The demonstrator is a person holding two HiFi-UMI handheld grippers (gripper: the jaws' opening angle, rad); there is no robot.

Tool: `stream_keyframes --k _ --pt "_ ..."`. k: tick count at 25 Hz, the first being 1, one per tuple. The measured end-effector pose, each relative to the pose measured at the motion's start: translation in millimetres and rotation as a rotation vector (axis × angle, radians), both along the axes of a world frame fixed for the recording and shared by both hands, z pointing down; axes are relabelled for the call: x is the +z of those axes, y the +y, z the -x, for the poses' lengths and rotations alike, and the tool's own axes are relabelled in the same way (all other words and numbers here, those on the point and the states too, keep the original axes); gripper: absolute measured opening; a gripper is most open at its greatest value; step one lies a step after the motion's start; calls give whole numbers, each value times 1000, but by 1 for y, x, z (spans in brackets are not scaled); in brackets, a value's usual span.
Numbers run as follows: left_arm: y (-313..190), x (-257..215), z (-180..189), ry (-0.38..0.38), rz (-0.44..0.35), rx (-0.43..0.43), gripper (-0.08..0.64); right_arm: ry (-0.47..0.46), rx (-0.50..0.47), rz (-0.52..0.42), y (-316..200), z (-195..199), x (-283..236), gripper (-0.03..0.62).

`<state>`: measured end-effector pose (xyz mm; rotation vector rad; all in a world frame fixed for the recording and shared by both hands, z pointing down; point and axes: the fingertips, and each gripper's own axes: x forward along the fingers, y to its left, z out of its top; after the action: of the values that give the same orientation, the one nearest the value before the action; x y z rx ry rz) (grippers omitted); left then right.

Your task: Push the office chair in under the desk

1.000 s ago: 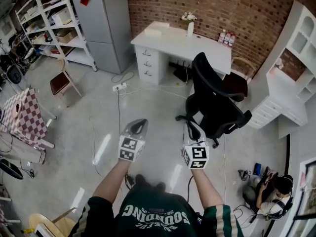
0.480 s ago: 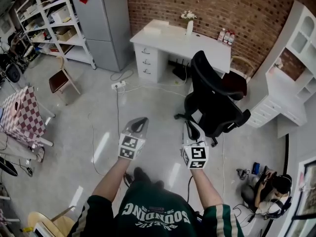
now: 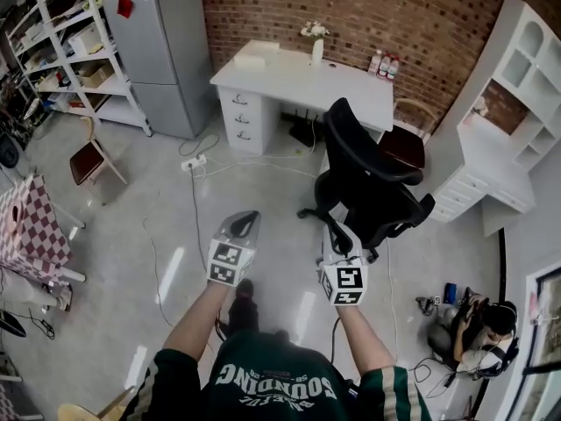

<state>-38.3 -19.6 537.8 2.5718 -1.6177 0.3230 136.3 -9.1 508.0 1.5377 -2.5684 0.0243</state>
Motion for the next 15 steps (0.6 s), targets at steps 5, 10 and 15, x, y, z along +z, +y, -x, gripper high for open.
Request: stream_keyframes --k 5,10,15 --pt "-42 0 3 -7 -3 57 11 8 43 1 -30 8 3 25" --pt "-94 0 6 -6 1 128 11 16 101 8 -70 16 6 23" --pt "-141 5 10 -16 3 209 11 29 173 21 -103 23 7 23"
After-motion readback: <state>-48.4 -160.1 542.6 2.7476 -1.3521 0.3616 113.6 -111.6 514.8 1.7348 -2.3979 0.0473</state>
